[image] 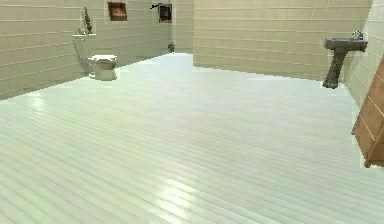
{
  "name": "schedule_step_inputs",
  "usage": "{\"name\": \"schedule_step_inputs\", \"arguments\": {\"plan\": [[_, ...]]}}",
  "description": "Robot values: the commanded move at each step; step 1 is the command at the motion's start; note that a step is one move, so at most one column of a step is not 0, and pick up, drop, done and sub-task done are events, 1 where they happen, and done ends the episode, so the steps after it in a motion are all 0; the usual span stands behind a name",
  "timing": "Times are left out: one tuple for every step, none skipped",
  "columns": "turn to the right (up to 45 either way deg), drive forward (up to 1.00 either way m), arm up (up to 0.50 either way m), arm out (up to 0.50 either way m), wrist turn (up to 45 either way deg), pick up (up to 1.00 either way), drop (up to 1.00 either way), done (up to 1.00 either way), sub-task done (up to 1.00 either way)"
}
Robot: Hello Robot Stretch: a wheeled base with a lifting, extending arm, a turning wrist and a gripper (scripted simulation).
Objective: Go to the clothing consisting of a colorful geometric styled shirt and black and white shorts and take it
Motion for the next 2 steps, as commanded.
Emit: {"name": "schedule_step_inputs", "arguments": {"plan": [[0.0,0.35,0.00,0.00,0.0,0.00,0.00,0.00,0.00],[-3.0,0.00,0.00,0.00,0.0,0.00,0.00,0.00,0.00]]}}
